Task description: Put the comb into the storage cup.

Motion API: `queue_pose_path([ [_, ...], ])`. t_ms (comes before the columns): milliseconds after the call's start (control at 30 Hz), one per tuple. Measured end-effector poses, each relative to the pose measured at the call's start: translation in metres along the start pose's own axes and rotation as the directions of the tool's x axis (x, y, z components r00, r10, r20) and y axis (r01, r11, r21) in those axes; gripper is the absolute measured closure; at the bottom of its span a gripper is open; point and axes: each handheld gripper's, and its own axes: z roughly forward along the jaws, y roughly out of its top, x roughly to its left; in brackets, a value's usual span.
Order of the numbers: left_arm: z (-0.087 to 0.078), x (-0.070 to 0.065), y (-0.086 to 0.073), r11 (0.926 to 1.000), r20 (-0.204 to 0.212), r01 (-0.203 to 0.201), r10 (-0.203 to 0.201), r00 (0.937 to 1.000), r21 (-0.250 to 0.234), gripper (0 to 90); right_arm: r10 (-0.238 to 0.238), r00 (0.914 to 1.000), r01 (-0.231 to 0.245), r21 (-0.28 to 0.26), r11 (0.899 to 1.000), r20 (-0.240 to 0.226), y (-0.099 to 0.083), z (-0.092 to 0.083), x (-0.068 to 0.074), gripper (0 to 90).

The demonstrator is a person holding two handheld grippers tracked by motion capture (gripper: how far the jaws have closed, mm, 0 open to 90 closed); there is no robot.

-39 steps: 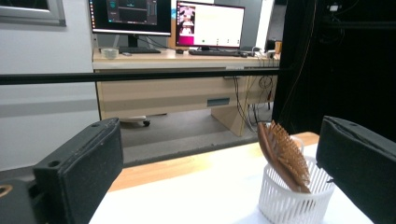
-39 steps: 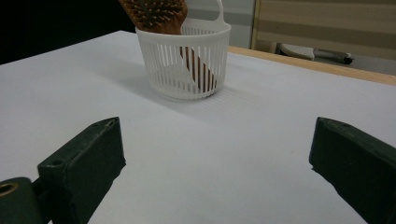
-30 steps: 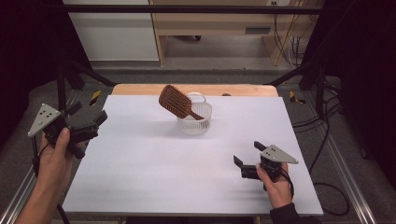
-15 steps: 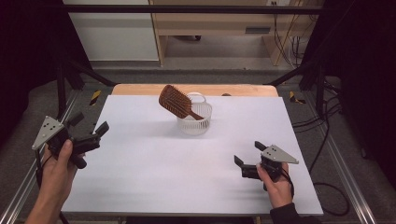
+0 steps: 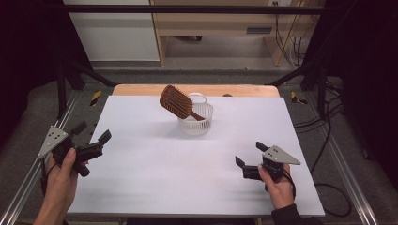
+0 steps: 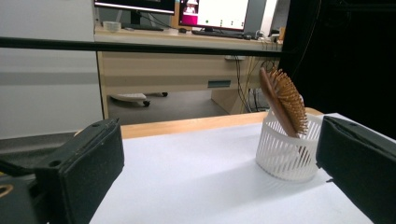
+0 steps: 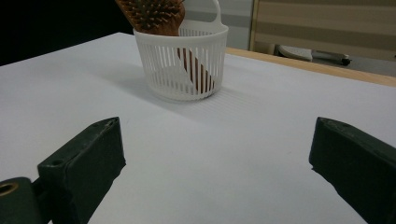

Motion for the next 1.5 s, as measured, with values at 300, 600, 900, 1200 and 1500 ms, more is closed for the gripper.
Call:
queue_pose_path([
  [300, 0.005, -0.004, -0.015, 0.9998, 0.006, 0.014, -0.014, 0.9999, 0.015, 1.2, 0.001, 1.0000, -0.001, -0.005, 1.000, 0.001, 0.000, -0.001, 0.000, 3.8],
  [600, 0.010, -0.011, -0.029, 0.9991, 0.017, 0.023, -0.023, 0.9996, 0.037, 1.5, -0.001, 1.0000, 0.001, -0.010, 1.000, 0.001, 0.000, -0.001, 0.000, 3.8],
  [900, 0.014, -0.023, -0.037, 0.9981, 0.041, 0.026, -0.028, 0.9988, 0.056, 1.6, -0.003, 1.0000, 0.003, -0.011, 1.000, 0.000, 0.000, -0.001, -0.001, 3.8],
  [1200, 0.015, -0.037, -0.041, 0.9979, 0.062, -0.003, -0.001, 0.9981, 0.065, 1.7, -0.007, 1.0000, 0.007, -0.013, 1.000, -0.003, 0.000, -0.002, 0.000, 3.8],
  [1500, 0.016, -0.045, -0.048, 0.9964, 0.068, -0.008, 0.002, 0.9977, 0.085, 1.6, -0.006, 1.0000, 0.006, -0.017, 1.000, -0.004, 0.000, -0.002, -0.001, 3.9],
])
